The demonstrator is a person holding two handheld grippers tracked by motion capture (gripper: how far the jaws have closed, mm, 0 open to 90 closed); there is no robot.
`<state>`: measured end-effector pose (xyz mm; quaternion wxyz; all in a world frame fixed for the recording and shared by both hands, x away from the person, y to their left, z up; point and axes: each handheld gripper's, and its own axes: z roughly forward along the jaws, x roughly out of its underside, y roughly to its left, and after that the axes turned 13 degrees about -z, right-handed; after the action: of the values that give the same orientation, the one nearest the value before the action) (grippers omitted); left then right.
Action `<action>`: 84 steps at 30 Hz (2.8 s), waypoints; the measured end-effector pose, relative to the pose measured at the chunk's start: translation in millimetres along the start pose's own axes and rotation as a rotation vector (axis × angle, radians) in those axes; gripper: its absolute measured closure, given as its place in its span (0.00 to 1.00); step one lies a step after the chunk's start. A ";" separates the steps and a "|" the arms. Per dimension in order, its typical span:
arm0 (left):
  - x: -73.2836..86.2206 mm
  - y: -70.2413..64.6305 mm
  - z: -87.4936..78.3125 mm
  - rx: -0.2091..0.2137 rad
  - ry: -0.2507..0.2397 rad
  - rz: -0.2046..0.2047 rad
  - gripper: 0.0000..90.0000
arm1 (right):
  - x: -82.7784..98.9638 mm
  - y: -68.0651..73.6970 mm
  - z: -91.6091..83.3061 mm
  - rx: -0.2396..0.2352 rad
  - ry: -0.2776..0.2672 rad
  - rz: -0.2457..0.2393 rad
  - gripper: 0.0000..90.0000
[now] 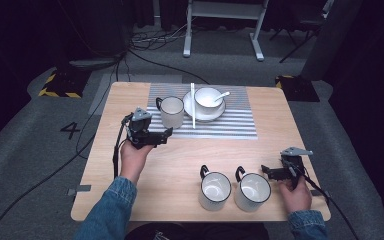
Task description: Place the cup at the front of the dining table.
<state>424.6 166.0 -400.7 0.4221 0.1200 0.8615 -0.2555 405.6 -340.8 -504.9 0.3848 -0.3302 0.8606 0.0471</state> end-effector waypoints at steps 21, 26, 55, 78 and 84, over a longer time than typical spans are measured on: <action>35.8 -18.0 -58.1 0.053 0.051 0.080 0.08 | 0.1 0.2 -0.1 -0.001 -0.001 0.000 0.00; 50.3 -21.2 -64.5 0.082 0.076 0.106 0.09 | 0.1 0.2 -0.1 0.000 0.000 0.000 0.00; 136.2 -17.8 -77.5 0.091 0.143 0.161 0.10 | 0.2 0.2 -0.1 -0.001 -0.001 -0.003 0.00; 164.1 -2.9 -47.6 0.029 0.309 0.212 0.07 | 0.2 0.4 -0.2 -0.004 -0.001 -0.009 0.00; 166.6 -4.9 -47.2 -0.006 0.287 0.217 0.07 | 0.0 1.0 -0.3 -0.007 0.000 -0.005 0.00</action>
<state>288.7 185.9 -506.2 0.3204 0.2465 0.8955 -0.1862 404.8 -340.2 -504.8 0.3840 -0.3336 0.8596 0.0492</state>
